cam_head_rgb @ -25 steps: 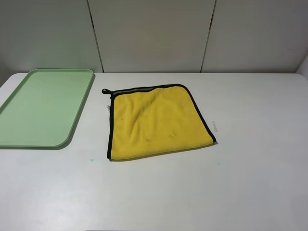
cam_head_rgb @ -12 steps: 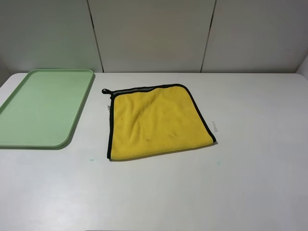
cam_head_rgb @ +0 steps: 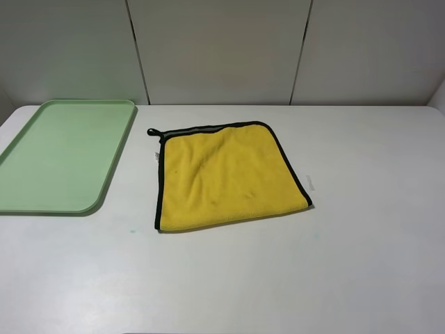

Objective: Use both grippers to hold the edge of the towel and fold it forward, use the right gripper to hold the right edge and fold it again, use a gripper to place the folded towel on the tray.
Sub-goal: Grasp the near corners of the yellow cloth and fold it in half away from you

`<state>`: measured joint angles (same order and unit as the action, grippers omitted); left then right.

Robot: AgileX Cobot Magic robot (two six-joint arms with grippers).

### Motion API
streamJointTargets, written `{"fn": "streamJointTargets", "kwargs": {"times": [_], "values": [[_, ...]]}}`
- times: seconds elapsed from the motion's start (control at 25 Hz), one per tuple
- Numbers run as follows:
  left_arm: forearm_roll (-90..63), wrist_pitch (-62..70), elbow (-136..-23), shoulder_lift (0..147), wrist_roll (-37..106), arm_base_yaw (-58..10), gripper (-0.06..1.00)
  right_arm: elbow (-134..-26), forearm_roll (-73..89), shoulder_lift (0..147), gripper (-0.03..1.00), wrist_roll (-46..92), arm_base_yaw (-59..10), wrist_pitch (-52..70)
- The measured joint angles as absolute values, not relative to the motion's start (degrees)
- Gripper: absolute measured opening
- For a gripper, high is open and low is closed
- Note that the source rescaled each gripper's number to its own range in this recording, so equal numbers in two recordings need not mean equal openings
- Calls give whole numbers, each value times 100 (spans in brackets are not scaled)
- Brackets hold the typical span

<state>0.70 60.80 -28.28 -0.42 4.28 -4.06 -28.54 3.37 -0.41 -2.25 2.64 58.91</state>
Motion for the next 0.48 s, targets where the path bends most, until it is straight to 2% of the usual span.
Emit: {"fn": "streamJointTargets", "kwargs": {"times": [0.48], "values": [[0, 6080, -2828, -42, 428, -406, 100, -2854, 677, -34, 100, -141, 42, 5773]]}}
